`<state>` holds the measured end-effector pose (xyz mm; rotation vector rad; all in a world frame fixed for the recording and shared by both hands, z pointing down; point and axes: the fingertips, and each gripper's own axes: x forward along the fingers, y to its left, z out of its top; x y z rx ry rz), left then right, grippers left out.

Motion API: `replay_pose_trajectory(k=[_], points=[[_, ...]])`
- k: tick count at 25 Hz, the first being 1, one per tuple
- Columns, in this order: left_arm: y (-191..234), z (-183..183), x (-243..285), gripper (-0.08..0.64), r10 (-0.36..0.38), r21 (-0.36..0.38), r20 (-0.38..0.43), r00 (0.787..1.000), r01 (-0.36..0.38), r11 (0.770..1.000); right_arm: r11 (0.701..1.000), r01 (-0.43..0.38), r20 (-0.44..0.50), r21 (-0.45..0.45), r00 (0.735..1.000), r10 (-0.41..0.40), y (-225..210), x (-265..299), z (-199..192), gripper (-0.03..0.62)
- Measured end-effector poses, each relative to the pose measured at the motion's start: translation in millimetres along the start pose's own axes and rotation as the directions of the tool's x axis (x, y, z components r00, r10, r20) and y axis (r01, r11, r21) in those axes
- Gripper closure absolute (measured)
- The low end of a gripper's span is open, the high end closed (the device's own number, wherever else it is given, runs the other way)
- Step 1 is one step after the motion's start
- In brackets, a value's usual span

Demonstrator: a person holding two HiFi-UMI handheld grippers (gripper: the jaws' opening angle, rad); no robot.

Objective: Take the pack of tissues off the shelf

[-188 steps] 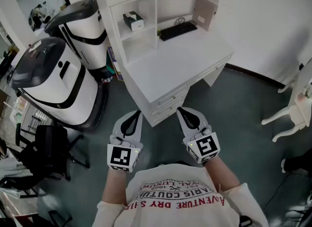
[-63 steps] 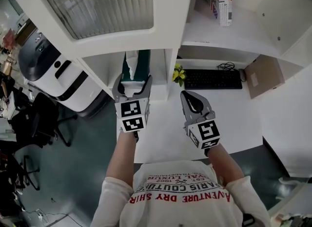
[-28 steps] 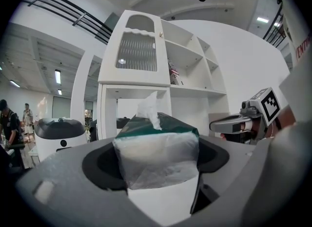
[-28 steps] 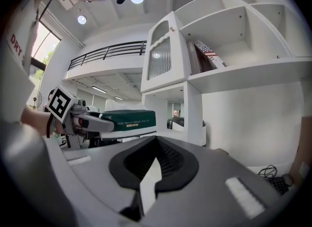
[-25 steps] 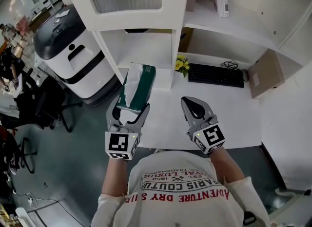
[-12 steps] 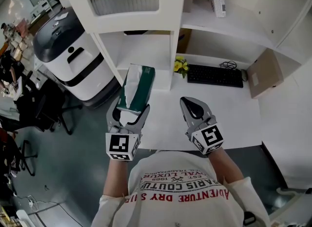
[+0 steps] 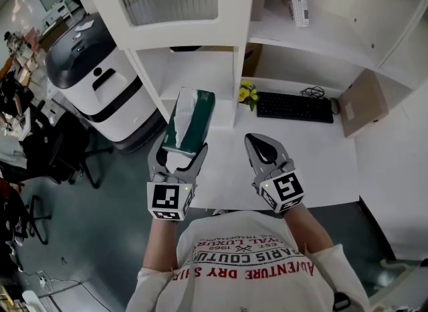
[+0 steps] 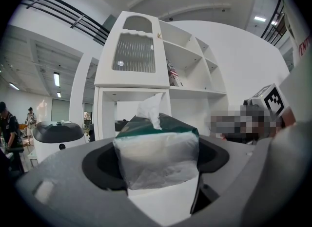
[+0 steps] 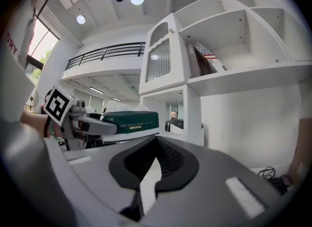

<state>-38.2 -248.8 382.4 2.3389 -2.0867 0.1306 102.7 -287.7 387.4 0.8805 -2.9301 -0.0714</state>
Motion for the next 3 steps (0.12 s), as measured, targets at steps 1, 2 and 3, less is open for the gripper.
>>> replay_pose_trajectory(k=[1, 2, 3], points=[[-0.4, 0.4, 0.4, 0.149, 0.000, 0.000, 0.000, 1.000, 0.000, 1.000, 1.000, 0.000, 0.001, -0.003, 1.000, 0.000, -0.1, 0.4, 0.9, 0.592], [-0.7, 0.8, 0.8, 0.149, 0.000, 0.001, 0.000, 1.000, 0.000, 1.000, 1.000, 0.000, 0.001, -0.006, 1.000, 0.000, -0.4, 0.7, 1.8, 0.592], [-1.1, 1.2, 1.2, 0.149, 0.000, 0.001, 0.000, 1.000, 0.000, 1.000, 1.000, 0.000, 0.002, -0.009, 1.000, 0.000, -0.7, 1.0, 2.7, 0.592]])
